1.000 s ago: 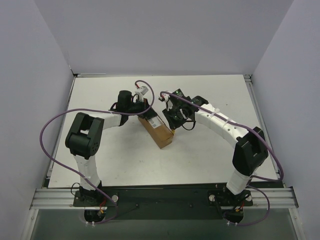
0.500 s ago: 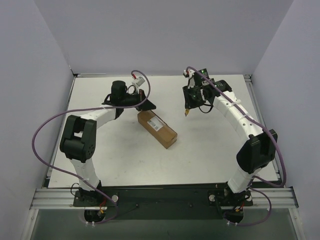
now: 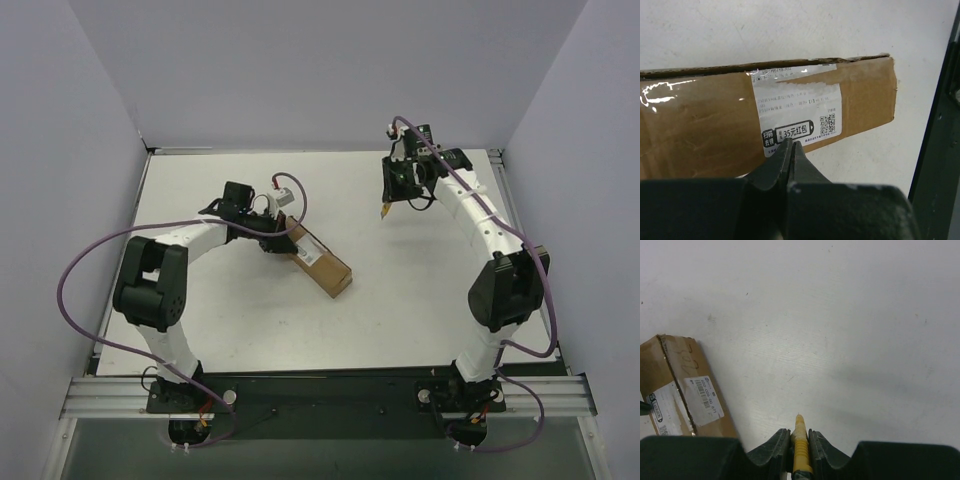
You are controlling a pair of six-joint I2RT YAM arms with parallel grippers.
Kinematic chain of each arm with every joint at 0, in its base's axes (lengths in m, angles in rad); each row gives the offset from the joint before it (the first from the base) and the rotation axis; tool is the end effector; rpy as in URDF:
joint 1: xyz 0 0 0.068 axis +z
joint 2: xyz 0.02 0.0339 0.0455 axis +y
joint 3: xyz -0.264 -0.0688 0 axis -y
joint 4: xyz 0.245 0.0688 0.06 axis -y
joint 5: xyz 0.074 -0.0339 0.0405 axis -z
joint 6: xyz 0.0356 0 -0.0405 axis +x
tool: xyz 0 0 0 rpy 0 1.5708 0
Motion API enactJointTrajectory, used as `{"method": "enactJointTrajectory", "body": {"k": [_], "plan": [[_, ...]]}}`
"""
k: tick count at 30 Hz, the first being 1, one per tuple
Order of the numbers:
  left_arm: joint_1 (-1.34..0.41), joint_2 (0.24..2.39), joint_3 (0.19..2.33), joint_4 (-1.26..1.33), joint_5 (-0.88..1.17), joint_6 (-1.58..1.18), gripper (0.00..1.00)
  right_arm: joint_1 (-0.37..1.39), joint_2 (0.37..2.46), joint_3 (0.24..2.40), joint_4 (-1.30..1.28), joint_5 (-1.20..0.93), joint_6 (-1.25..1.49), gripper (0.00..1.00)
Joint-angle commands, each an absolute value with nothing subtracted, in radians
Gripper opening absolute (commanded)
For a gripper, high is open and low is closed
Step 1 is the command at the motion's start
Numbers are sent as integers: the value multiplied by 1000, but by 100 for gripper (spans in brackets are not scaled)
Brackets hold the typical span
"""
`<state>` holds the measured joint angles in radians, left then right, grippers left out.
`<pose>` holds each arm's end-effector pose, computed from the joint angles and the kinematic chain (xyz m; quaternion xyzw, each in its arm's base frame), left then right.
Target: Unpack the express box
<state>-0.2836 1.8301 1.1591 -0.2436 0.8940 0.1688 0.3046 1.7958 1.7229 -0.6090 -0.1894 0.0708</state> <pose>0.3529 -0.1318 0.1870 0.3272 0.8007 -0.4252 0.2666 0.3912 0.1300 0.3442 -0.1452 0.8879 0.1637 0.4046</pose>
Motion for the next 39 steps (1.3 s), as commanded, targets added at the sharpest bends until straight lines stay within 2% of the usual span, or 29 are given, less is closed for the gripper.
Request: {"method": "enactJointTrajectory", "body": {"k": [1, 6, 12, 16, 20, 26, 33, 39], "plan": [[-236, 1755, 1086, -419, 743, 362, 0, 310, 1749, 1681, -598, -199, 89, 0], [-128, 1727, 1031, -603, 678, 501, 0, 310, 1703, 1618, -584, -201, 87, 0], [-41, 1617, 971, -632, 752, 541, 0, 311, 1693, 1603, -580, -207, 78, 0], [-37, 1602, 1023, -640, 831, 483, 0, 316, 1701, 1606, -575, -209, 74, 0], [-84, 1578, 1061, -401, 867, 278, 0, 319, 1716, 1611, -569, -210, 72, 0], [-216, 1704, 1190, -213, 832, 105, 0, 321, 1727, 1615, -565, -215, 69, 0], [-275, 1795, 1233, -187, 779, 60, 0, 321, 1707, 1602, -563, -210, 58, 0], [-272, 1841, 1221, -258, 724, 135, 0, 319, 1697, 1577, -558, -204, 51, 0]]}}
